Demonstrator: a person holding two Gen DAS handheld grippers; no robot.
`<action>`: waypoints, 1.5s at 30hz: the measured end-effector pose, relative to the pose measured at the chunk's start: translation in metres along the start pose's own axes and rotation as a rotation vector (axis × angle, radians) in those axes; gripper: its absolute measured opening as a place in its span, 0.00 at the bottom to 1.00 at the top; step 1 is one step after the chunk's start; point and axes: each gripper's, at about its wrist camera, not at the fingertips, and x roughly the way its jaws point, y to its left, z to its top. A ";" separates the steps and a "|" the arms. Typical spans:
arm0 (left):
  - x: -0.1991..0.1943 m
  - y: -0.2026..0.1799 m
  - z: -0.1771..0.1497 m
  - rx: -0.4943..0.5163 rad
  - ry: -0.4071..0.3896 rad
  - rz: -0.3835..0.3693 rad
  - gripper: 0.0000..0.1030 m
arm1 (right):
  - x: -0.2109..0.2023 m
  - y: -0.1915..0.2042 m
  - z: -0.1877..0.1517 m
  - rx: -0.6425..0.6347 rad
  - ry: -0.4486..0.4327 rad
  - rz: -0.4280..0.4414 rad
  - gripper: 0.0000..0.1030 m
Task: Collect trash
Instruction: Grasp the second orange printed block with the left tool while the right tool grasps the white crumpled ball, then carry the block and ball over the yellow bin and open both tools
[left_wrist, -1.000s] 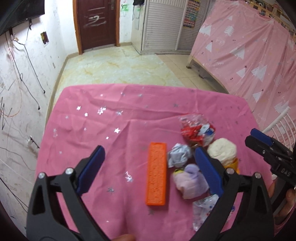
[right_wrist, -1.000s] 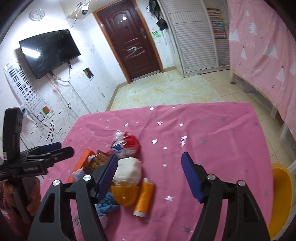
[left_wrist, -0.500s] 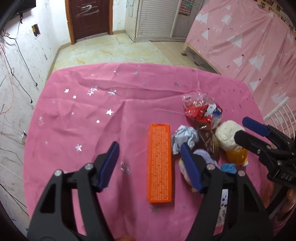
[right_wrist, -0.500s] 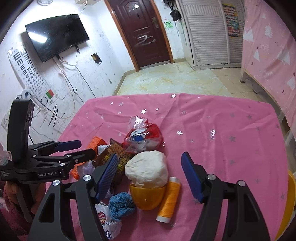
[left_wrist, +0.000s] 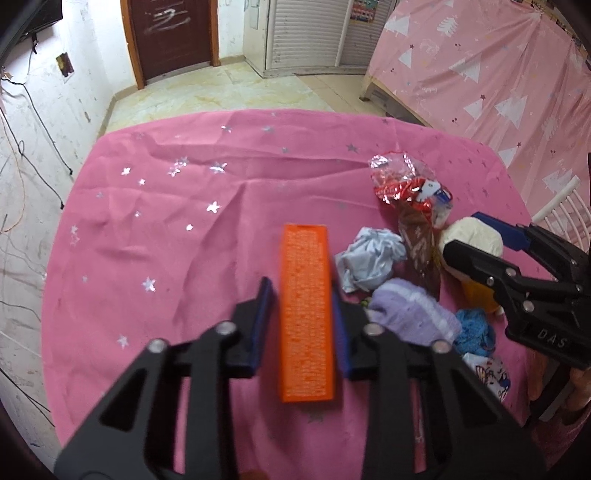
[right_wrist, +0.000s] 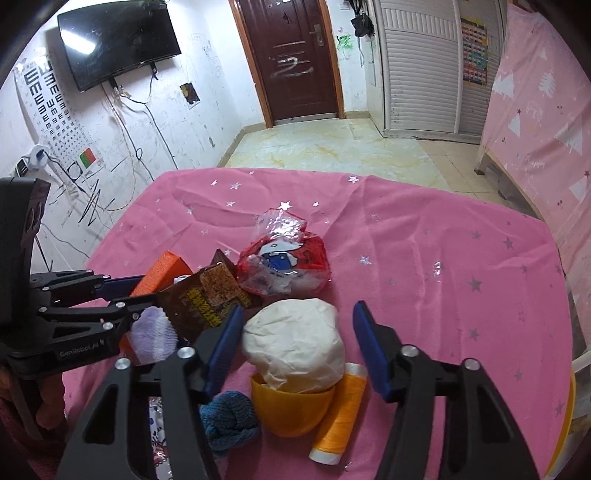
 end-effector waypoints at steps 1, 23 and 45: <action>0.000 0.000 -0.001 0.000 -0.002 0.000 0.24 | 0.000 0.002 0.000 -0.007 -0.003 -0.004 0.46; -0.055 -0.007 0.019 -0.009 -0.125 0.032 0.24 | -0.048 -0.013 0.007 0.013 -0.132 -0.005 0.45; -0.060 -0.105 0.031 0.150 -0.131 0.011 0.24 | -0.108 -0.087 -0.025 0.136 -0.231 -0.045 0.45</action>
